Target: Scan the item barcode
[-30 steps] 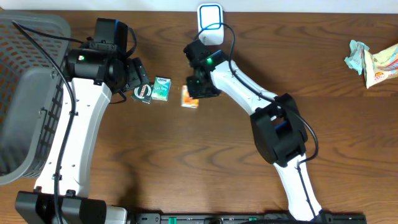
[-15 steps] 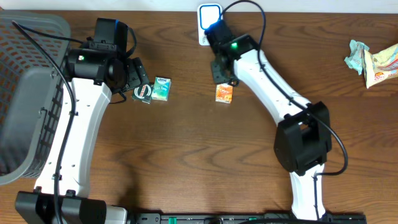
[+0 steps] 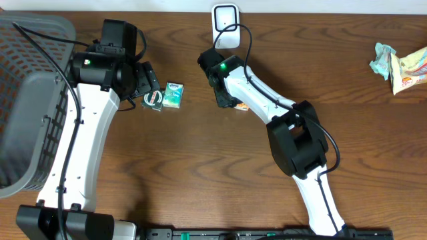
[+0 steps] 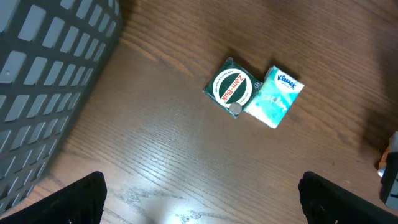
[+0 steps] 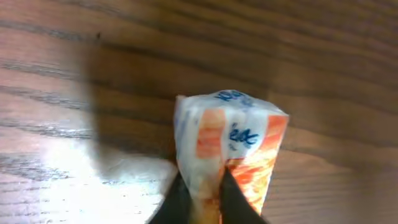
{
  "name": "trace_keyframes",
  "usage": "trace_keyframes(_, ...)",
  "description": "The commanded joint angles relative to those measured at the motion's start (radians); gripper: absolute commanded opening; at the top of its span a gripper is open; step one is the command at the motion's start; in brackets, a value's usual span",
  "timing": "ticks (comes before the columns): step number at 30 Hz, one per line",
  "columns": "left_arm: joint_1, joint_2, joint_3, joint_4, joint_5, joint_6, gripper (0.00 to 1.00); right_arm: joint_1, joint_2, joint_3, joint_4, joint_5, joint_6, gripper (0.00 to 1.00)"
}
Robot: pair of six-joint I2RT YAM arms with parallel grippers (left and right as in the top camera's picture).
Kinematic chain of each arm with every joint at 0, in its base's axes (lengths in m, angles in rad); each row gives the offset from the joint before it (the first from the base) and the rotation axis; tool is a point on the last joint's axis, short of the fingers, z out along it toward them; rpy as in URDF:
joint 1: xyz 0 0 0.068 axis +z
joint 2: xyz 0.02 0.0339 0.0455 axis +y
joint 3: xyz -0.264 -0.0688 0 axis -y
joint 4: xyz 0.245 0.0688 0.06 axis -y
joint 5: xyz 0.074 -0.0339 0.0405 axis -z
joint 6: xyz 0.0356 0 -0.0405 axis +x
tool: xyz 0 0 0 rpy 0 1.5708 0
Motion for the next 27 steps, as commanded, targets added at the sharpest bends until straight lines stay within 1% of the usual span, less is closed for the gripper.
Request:
trace_keyframes(1, 0.002, 0.003, 0.009, -0.003, -0.009, -0.012, 0.98, -0.005, 0.012, 0.013, -0.011, -0.019, 0.003, 0.01)
trace_keyframes(3, 0.002, 0.003, 0.009, -0.003, -0.009, -0.012, 0.98, -0.028, 0.005, 0.059, -0.042, -0.126, -0.043, 0.01)
trace_keyframes(5, 0.002, 0.003, 0.009, -0.003, -0.009, -0.012, 0.98, -0.061, -0.005, 0.106, -0.063, -0.287, -0.112, 0.01)
trace_keyframes(6, 0.002, 0.003, 0.009, -0.003, -0.009, -0.012, 0.98, -0.083, -0.010, 0.130, -0.070, -0.399, -0.163, 0.01)
trace_keyframes(7, 0.002, 0.003, 0.009, -0.003, -0.009, -0.012, 0.98, -0.113, -0.016, 0.155, -0.076, -0.561, -0.227, 0.01)
trace_keyframes(8, 0.002, 0.003, 0.009, -0.003, -0.009, -0.012, 0.98, -0.128, -0.016, 0.161, -0.076, -0.641, -0.256, 0.01)
trace_keyframes(9, 0.002, 0.003, 0.009, -0.003, -0.009, -0.012, 0.98, -0.152, -0.016, 0.165, -0.075, -0.774, -0.304, 0.01)
trace_keyframes(11, 0.002, 0.003, 0.009, -0.003, -0.009, -0.012, 0.98, -0.198, -0.015, 0.161, -0.076, -0.974, -0.371, 0.01)
trace_keyframes(13, 0.002, 0.003, 0.009, -0.003, -0.009, -0.012, 0.98, -0.246, -0.015, 0.134, -0.065, -1.090, -0.396, 0.01)
trace_keyframes(17, 0.002, 0.003, 0.009, -0.003, -0.009, -0.012, 0.97, -0.314, -0.015, 0.039, -0.032, -1.172, -0.396, 0.01)
trace_keyframes(20, 0.002, 0.003, 0.009, -0.003, -0.009, -0.012, 0.98, -0.365, -0.015, -0.103, 0.061, -1.181, -0.394, 0.01)
trace_keyframes(21, 0.002, 0.003, 0.009, -0.003, -0.009, -0.012, 0.98, -0.380, -0.015, -0.141, 0.097, -1.175, -0.394, 0.03)
trace_keyframes(22, 0.002, 0.003, 0.009, -0.003, -0.009, -0.012, 0.98, -0.399, -0.015, -0.176, 0.131, -1.161, -0.385, 0.08)
trace_keyframes(23, 0.002, 0.003, 0.009, -0.003, -0.009, -0.012, 0.98, -0.414, -0.015, -0.190, 0.139, -1.139, -0.370, 0.10)
trace_keyframes(25, 0.002, 0.003, 0.009, -0.003, -0.009, -0.012, 0.97, -0.450, -0.015, -0.190, 0.130, -1.069, -0.328, 0.15)
trace_keyframes(26, 0.002, 0.003, 0.009, -0.003, -0.009, -0.012, 0.98, -0.474, -0.018, -0.180, 0.117, -1.027, -0.312, 0.21)
trace_keyframes(27, 0.002, 0.003, 0.009, -0.003, -0.009, -0.012, 0.98, -0.486, -0.020, -0.172, 0.106, -1.009, -0.308, 0.22)
